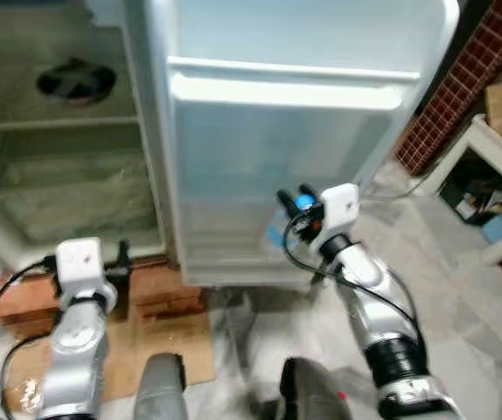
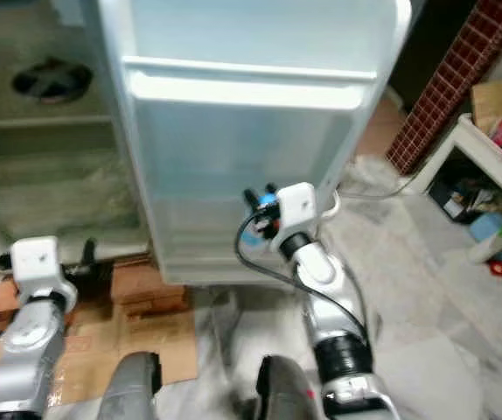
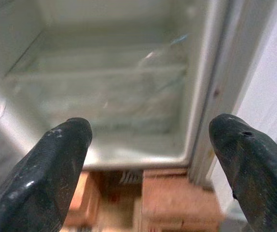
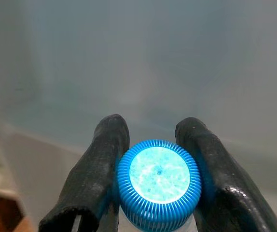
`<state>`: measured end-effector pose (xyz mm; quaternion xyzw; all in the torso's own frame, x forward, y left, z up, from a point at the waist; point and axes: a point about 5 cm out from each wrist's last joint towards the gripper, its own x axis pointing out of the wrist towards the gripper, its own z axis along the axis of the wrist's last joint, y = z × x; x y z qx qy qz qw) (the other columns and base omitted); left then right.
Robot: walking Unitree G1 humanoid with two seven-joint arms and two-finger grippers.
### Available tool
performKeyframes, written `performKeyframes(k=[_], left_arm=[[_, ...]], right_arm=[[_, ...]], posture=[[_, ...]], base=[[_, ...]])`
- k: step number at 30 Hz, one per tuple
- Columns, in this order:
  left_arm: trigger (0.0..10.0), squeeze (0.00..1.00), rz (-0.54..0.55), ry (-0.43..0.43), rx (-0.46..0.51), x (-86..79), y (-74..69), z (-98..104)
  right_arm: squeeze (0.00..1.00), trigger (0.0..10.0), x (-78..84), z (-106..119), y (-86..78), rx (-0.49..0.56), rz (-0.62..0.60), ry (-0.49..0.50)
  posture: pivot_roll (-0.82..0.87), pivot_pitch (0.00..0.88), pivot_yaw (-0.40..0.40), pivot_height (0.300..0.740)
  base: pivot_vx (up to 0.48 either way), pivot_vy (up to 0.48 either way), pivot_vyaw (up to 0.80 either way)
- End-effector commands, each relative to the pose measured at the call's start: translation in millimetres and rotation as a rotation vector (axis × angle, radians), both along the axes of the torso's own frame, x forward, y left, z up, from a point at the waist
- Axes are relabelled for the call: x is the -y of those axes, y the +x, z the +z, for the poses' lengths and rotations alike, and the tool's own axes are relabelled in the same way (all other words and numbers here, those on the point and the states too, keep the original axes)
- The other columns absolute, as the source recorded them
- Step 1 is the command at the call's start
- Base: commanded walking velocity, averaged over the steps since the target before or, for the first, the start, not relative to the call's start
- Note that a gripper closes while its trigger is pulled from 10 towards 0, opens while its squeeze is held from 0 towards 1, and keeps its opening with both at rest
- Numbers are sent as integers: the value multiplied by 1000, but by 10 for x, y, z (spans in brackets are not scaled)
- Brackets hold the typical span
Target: Restocking fridge
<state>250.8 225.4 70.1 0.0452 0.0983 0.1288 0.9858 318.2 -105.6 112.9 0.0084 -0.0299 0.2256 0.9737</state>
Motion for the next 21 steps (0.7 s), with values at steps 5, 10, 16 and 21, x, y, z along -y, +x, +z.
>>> performKeyframes(k=[5,10,16,21], left_arm=[[10000,0,-35,-24,6,124,23,-9],[10000,0,-38,-16,-18,94,-16,-23],[10000,0,-98,54,12,145,-112,94],[10000,0,-172,87,45,215,-221,205]], right_arm=[[0,10000,186,8,5,18,-51,-27],[0,10000,186,-4,-30,32,-50,-46],[0,10000,90,-28,-43,61,-27,-86],[0,10000,-23,-12,-45,138,20,-170]], posture=[[40,51,-77,606],[42,74,-63,606],[70,133,-55,606],[98,174,-50,606]], base=[[0,0,0],[0,0,0],[0,0,0],[0,0,0]])
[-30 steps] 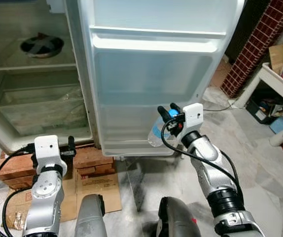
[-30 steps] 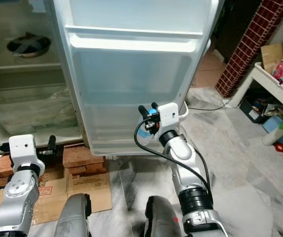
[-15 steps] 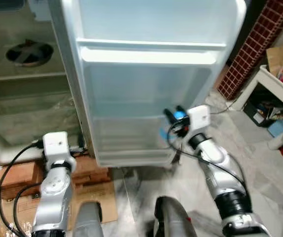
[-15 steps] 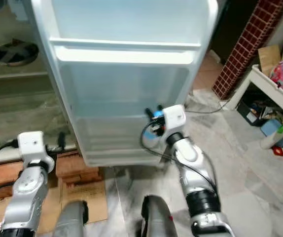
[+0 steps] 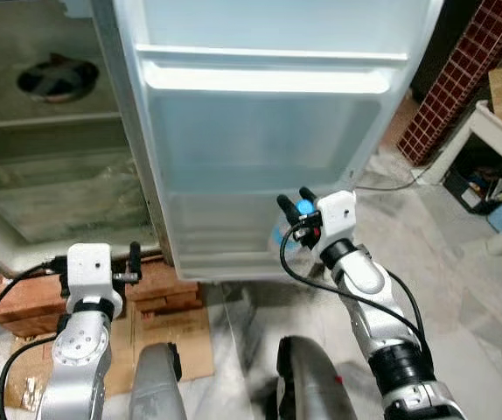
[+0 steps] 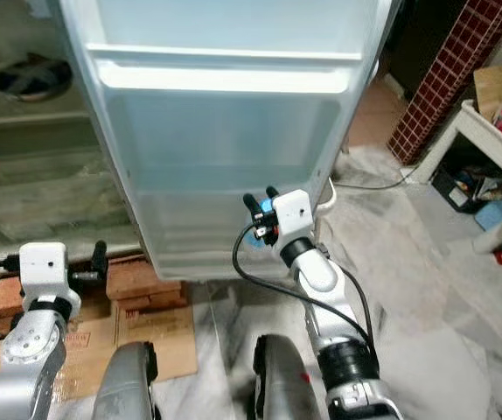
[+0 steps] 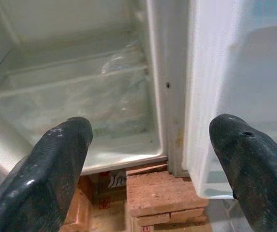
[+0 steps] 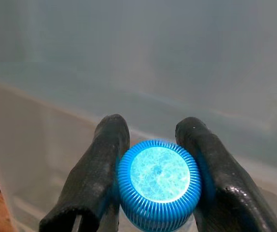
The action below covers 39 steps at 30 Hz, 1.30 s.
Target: Restocking fridge
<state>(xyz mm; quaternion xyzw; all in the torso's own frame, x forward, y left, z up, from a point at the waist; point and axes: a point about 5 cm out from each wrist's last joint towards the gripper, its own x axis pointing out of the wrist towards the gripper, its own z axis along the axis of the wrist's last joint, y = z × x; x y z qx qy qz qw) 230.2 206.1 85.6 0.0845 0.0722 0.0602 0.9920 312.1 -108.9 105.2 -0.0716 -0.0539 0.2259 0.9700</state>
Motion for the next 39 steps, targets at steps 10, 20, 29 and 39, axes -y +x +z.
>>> performKeyframes(k=[10,20,29,39], left_arm=[[10000,0,-91,51,31,63,-203,230],[10000,0,-146,55,1,109,-375,310],[10000,0,-152,51,-20,118,-391,337],[10000,0,-145,45,-20,141,-376,346]], right_arm=[[0,10000,-289,33,80,185,120,-223],[0,10000,-429,-331,-20,210,164,-462],[0,10000,-640,-192,28,331,179,-458],[0,10000,-477,30,193,479,74,-513]], posture=[[160,252,-47,606],[215,314,-42,606],[214,321,-39,606],[209,311,-50,567]], base=[[0,0,0],[0,0,0],[0,0,0],[0,0,0]])
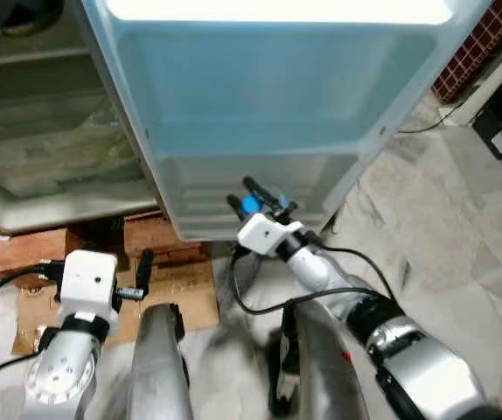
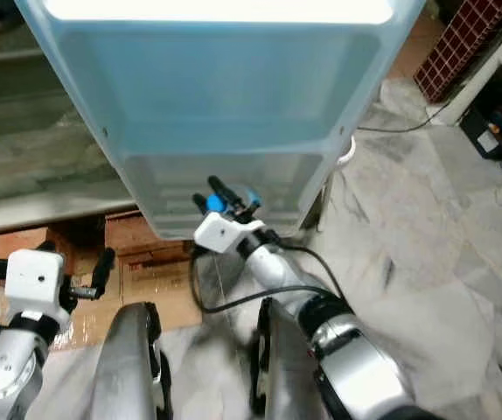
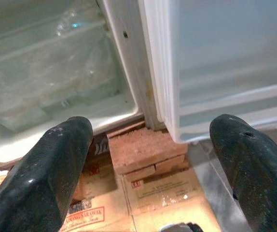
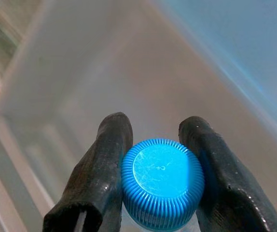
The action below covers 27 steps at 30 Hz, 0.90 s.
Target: Restocking fridge
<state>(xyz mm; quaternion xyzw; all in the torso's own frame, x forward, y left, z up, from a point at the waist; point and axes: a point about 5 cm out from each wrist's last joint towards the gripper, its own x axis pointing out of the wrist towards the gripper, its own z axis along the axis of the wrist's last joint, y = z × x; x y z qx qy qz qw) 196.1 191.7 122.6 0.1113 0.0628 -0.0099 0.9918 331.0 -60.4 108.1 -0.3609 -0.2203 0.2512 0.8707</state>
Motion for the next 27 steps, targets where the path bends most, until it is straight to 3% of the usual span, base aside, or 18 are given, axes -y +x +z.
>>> performKeyframes(k=[1,8,10,17,22,27], left_arm=[[10000,0,0,2,-24,-2,-33,-26],[10000,0,-1,-3,-31,6,-31,-32],[10000,0,1,-8,-38,5,-38,-40],[10000,0,-3,-10,-46,10,-42,-48],[10000,0,0,-13,-49,16,-14,-58],[10000,0,4,-15,-49,21,17,-71]], right_arm=[[0,10000,14,22,15,25,-12,1],[0,10000,43,-88,43,-51,-82,3],[0,10000,31,-204,31,-146,-130,21],[0,10000,11,-305,49,-295,-226,113],[0,10000,216,-350,143,-404,-409,194],[0,10000,452,-302,226,-383,-529,195]], posture=[[208,310,-51,567],[211,311,-54,567],[214,315,-52,567],[220,314,-54,567],[216,305,-60,567],[208,297,-63,567]], base=[[0,0,0],[0,0,0],[0,0,0],[0,0,0],[0,0,0],[0,0,0]])
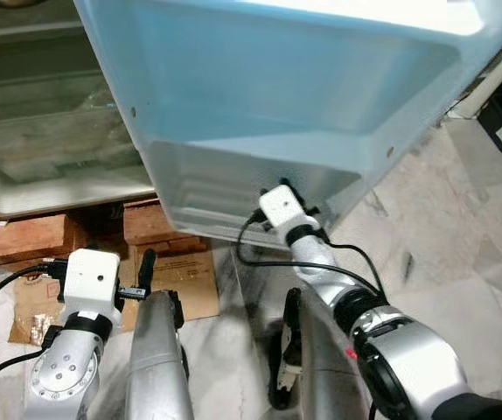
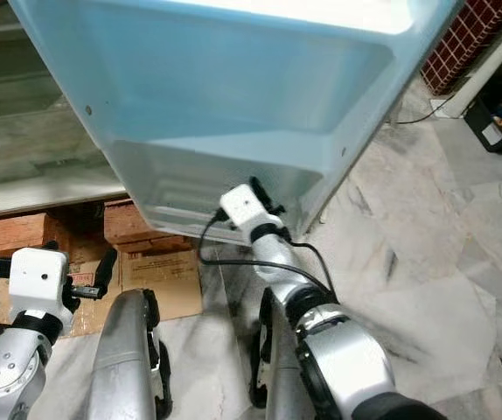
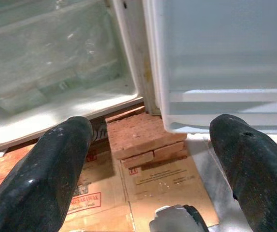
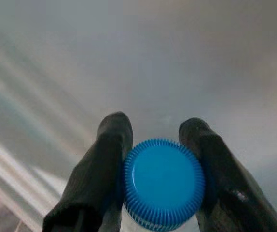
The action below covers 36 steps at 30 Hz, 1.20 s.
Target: Restocking fridge
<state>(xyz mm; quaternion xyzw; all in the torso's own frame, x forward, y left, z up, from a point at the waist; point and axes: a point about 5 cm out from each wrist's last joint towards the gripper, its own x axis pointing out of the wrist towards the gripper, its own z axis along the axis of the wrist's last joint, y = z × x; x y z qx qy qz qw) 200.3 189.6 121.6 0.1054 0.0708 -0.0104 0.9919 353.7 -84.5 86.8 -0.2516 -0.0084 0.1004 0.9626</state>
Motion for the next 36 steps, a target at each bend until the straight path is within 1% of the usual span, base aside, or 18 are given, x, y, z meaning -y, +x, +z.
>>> performKeyframes(k=[1,3,5,8,9,10,11,14,16,23,24,30,32,36], left_arm=[[10000,0,3,-4,-34,0,-18,-63],[10000,0,7,-6,-32,0,7,-70],[10000,0,9,-7,-31,-2,13,-71],[10000,0,14,-6,-30,-7,30,-77],[10000,0,14,-6,-30,-7,30,-77],[10000,0,18,-4,-33,-14,39,-81],[10000,0,20,-2,-34,-19,47,-83],[10000,0,22,1,-35,-24,57,-87],[10000,0,28,7,-37,-36,69,-93],[10000,0,34,14,-40,-52,99,-113],[10000,0,36,15,-40,-51,106,-118],[10000,0,43,17,-43,-49,109,-131],[10000,0,49,22,-39,-69,112,-131],[10000,0,58,23,-38,-84,132,-149]], right_arm=[[0,10000,256,-78,11,-37,-115,-44],[0,10000,453,-40,52,-22,-190,-91],[0,10000,499,-30,60,-24,-203,-84],[0,10000,585,-13,75,-21,-231,-111],[0,10000,585,-13,75,-21,-231,-111],[478,10000,636,-22,76,-33,-255,-119],[1000,10000,676,-25,76,-36,-278,-131],[1000,10000,697,-18,81,-38,-289,-124],[1000,10000,710,14,95,-18,-299,-135],[1000,10000,687,95,133,25,-282,-153],[1000,10000,677,121,143,39,-273,-149],[1000,10000,656,142,152,42,-245,-132],[1000,10000,629,186,163,61,-210,-103],[1000,10000,624,235,167,89,-173,-83]], posture=[[206,295,-63,567],[202,288,-65,567],[201,287,-65,567],[201,280,-63,567],[201,280,-63,567],[200,278,-62,567],[201,276,-60,567],[204,273,-58,567],[205,269,-56,567],[202,254,-57,567],[201,250,-58,567],[202,243,-64,567],[193,233,-63,567],[178,222,-61,567]], base=[[0,0,0],[0,0,0],[0,0,0],[0,0,0],[0,0,0],[0,0,0],[0,0,0],[0,0,0],[0,0,0],[0,0,0],[0,0,0],[0,0,0],[0,0,0],[0,0,0]])
